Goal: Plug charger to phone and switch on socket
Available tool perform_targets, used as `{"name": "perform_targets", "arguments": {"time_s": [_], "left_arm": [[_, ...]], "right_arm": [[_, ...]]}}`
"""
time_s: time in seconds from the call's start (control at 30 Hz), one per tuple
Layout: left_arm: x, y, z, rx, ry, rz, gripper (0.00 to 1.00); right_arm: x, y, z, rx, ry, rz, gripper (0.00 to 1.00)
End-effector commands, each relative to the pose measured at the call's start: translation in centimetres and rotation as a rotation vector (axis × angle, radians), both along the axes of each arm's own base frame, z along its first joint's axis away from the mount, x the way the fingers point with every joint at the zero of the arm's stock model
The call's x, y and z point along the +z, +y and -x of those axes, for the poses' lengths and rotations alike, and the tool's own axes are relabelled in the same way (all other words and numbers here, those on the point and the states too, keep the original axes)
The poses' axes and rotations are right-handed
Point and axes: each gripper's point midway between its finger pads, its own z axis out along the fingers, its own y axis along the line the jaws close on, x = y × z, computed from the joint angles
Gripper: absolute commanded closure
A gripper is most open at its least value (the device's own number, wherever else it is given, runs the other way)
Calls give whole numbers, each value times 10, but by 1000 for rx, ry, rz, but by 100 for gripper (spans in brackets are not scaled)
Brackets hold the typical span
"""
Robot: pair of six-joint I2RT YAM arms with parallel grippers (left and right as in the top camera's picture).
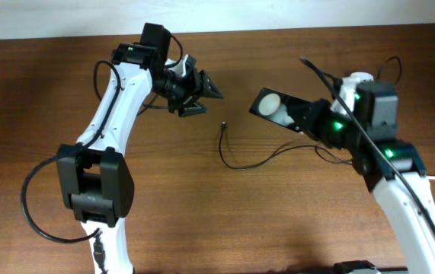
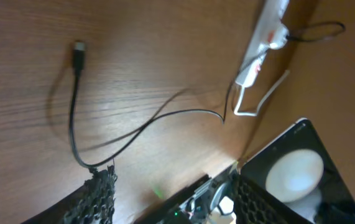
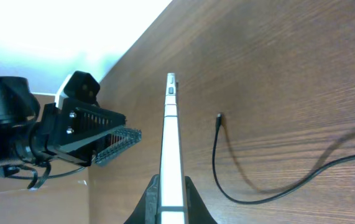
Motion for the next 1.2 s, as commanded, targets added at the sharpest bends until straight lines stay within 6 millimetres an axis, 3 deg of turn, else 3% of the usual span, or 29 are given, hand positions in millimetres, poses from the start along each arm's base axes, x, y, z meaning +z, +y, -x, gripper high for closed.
{"name": "perform_targets", "arguments": {"time_s": [0.0,0.27,0.67,0.97,1.17], "left_arm": [[23,-8,4,-59,-81,63,34],[32,-15,4,-92,-111,125,33],[53,-27,0,-123,-160,254,32],[59,-30,-6,-101,-154,281,32],[65,-33,-12,-76,-146,311,34]], "right_arm": [[-2,-8,14,15,-54,-60,96],[-25,-13,12,-67,-91,-266,96],[2,-25,-9,-223,-181,-409,96],[6,-4,-21,-378,-188,-455,96],[10,18,-28,-372,-239,-458,96]]}}
